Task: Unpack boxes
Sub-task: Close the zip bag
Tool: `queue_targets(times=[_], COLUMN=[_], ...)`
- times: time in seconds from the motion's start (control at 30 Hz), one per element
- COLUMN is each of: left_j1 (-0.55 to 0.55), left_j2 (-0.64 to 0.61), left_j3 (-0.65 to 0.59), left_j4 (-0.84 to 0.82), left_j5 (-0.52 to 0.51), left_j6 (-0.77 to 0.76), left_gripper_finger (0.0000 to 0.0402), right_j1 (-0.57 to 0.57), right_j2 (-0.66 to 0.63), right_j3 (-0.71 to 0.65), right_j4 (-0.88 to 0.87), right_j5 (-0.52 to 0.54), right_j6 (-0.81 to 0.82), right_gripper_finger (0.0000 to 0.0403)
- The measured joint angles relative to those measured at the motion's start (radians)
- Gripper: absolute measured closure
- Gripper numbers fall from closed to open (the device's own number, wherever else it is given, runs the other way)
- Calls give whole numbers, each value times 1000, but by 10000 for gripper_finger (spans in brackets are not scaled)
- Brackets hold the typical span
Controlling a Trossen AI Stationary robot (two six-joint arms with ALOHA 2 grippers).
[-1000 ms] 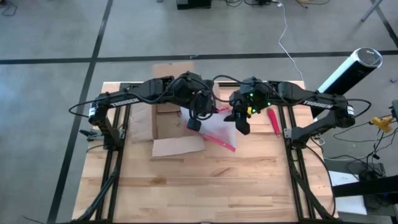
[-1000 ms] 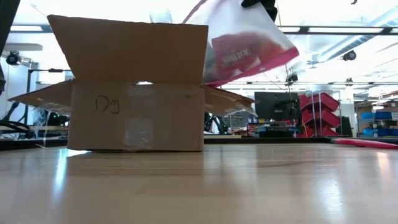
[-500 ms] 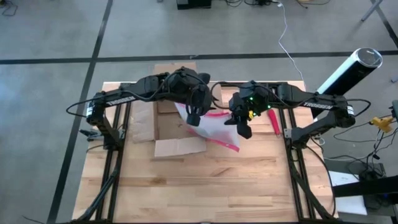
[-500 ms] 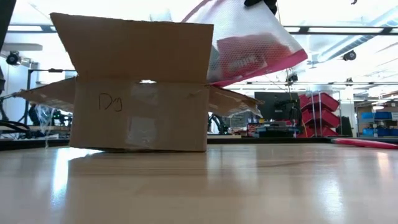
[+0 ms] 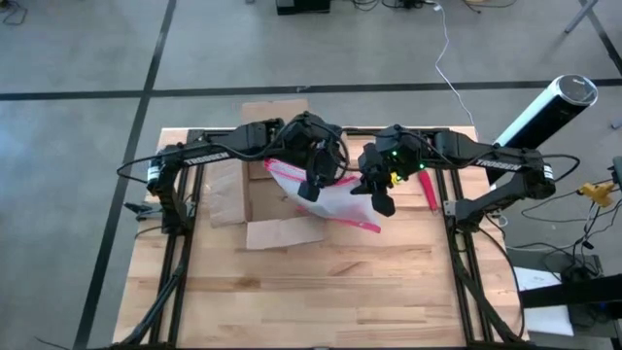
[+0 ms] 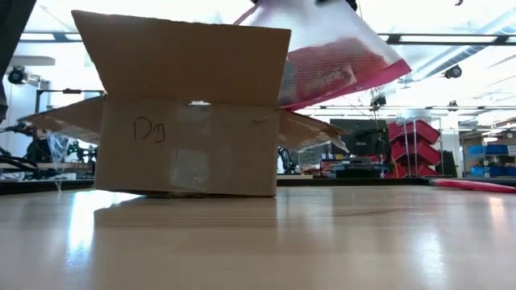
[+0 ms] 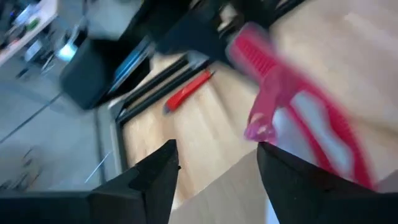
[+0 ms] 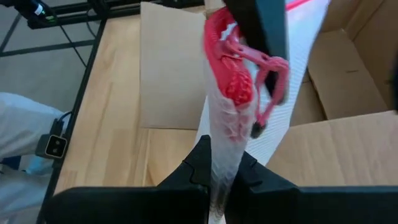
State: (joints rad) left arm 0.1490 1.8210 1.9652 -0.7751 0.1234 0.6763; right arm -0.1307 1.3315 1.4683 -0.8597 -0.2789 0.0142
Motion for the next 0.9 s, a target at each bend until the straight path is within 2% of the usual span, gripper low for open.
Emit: queue_targets(times=[0.13, 0.33, 0.43, 0.6, 0.9], left_j1=[-4, -3, -4, -4, -4], left_j2=[0, 0, 0, 0, -12], left_j3=[0, 0, 0, 0, 0], left_j4=[8, 17, 24, 22, -17], left_j5=[101, 135, 138, 141, 99], left_j6=[-18, -61, -70, -84, -76], left_gripper_finger=[197, 227, 269, 382, 401], right_j1=[-3, -14, -20, -27, -27], right_j2=[0, 0, 0, 0, -10], right_j3=[1, 1, 1, 1, 2], right_j4=[0, -1, -1, -2, 2], right_j5=[48, 70, 72, 79, 82], right_j6=[11, 38, 45, 61, 81], right_gripper_finger=[403, 403, 403, 403, 403])
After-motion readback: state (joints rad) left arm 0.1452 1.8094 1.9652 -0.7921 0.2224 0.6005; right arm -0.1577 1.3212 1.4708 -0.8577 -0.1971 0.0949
